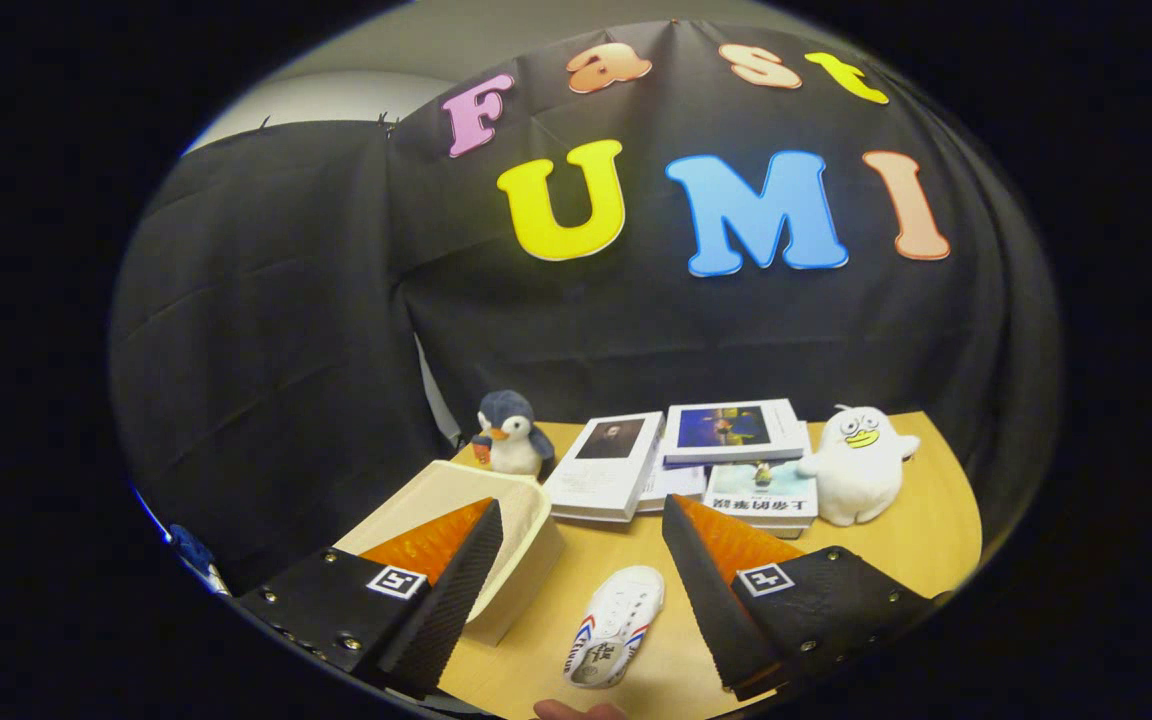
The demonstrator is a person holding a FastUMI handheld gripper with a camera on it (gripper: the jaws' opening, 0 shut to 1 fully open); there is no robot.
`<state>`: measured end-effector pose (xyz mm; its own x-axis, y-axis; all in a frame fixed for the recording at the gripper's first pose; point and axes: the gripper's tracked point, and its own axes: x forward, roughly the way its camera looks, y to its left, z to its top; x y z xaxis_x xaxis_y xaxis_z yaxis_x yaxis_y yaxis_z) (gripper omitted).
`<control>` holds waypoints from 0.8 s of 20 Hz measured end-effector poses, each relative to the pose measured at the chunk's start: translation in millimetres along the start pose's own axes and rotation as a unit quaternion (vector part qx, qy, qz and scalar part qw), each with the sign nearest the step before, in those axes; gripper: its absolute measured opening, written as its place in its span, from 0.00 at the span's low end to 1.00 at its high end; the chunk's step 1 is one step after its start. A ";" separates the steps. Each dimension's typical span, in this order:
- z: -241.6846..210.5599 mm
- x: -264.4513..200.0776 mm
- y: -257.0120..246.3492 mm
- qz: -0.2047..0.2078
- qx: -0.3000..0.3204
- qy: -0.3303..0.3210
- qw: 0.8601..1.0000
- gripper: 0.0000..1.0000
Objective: Open the storage box then place both shoes into the box .Put the left shoe in first, then the right shoe, with the right side of both shoes facing outward in a uniform manner.
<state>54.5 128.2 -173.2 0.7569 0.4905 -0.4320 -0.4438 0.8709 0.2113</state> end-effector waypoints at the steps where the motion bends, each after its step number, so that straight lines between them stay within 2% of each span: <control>1: -7.7 5.6 3.5 0.009 0.008 0.014 1.000 0.97; 7: -50.3 41.3 30.9 0.072 0.051 0.082 0.993 0.95; 11: -84.4 66.3 54.0 0.117 0.113 0.142 0.976 0.95; 16: -116.2 89.2 65.8 0.141 0.169 0.184 0.958 0.97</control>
<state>37.1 225.5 -299.7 0.3818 0.7182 -0.5817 -0.3779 0.6957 0.6109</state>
